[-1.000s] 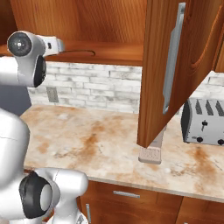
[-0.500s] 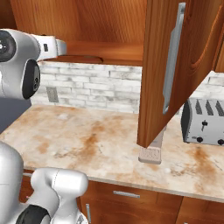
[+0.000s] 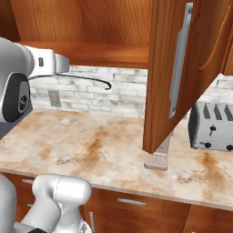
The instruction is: Open the cabinet and move the ladle to the pot. Then close the cabinet.
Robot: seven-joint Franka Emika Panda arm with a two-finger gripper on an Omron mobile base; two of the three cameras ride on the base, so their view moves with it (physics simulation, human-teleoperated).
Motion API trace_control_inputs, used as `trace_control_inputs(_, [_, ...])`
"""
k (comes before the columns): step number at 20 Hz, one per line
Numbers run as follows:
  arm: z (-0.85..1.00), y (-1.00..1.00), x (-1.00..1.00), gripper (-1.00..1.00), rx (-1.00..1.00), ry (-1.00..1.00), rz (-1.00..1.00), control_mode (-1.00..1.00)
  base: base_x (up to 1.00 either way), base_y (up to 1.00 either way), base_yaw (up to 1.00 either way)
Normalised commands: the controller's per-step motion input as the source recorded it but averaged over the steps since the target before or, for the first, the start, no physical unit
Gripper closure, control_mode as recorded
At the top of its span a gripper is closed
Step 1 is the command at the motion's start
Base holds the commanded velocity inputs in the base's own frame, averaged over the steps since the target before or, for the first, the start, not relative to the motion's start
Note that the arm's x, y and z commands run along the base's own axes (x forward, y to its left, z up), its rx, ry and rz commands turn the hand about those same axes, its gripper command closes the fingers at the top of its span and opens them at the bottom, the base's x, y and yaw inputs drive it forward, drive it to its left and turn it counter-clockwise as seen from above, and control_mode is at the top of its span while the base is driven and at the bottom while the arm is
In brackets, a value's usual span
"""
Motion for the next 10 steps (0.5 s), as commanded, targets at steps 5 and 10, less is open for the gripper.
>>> trace_control_inputs(5, [-0.39,-0.01,-0.02,1.0,0.0,0.17,0.0,-1.0,0.0,0.0,0.0])
trace_control_inputs(10, [-0.25,0.0,0.0,1.0,0.0,0.09,0.0,-1.0,0.0,0.0,0.0])
